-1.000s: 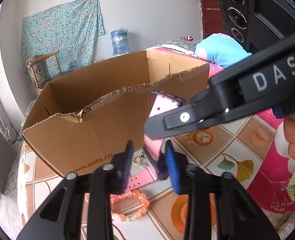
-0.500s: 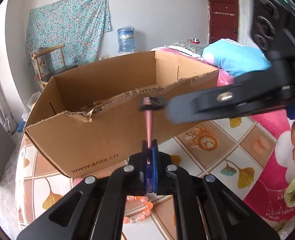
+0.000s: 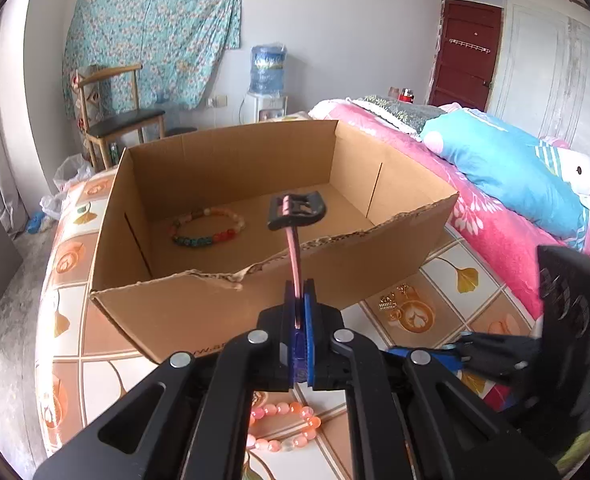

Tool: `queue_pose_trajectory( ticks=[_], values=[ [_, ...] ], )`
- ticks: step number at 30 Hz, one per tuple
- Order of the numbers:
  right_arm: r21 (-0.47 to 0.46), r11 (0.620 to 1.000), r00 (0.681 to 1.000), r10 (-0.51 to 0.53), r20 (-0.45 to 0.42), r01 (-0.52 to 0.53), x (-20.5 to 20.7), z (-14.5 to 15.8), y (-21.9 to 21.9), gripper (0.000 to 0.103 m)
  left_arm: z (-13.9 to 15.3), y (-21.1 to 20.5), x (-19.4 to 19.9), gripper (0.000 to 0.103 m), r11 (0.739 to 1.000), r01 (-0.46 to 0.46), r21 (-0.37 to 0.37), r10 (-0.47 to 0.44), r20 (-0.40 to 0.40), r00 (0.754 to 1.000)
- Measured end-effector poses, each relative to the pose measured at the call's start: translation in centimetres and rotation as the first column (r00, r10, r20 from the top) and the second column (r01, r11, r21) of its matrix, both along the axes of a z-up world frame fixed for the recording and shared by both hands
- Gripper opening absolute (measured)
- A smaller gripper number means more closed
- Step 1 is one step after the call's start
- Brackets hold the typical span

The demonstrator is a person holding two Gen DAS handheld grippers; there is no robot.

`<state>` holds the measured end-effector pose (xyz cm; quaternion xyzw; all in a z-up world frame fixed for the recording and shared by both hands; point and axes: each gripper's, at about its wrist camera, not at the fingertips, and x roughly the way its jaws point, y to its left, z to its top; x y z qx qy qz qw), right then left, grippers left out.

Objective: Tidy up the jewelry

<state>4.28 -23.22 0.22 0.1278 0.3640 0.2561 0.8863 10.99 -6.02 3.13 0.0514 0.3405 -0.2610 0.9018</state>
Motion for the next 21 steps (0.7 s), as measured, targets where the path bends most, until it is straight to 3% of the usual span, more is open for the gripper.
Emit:
queue_pose_trajectory(
  ticks=[7, 15, 21],
  values=[
    [-0.024, 0.996, 0.993, 0.085, 0.084, -0.083, 2.5, -0.8, 3.6, 0.054, 0.6, 0.6, 0.1, 0.003, 1.0, -0.011, 0.013, 0.012, -0.022, 1.0],
    [0.042, 0.995, 0.987, 0.085, 0.134, -0.091, 4.5, -0.6, 4.5, 0.054, 3.3, 1.5, 0.1, 0.003, 0.999, -0.021, -0.042, 0.021, -0.015, 1.0],
    [0.075, 0.995, 0.985, 0.045, 0.169, -0.059, 3.7, 0.8, 4.1, 0.054, 6.2, 2.6, -1.1, 0.003, 0.993, -0.025, -0.114, 0.027, 0.024, 0.999]
  ],
)
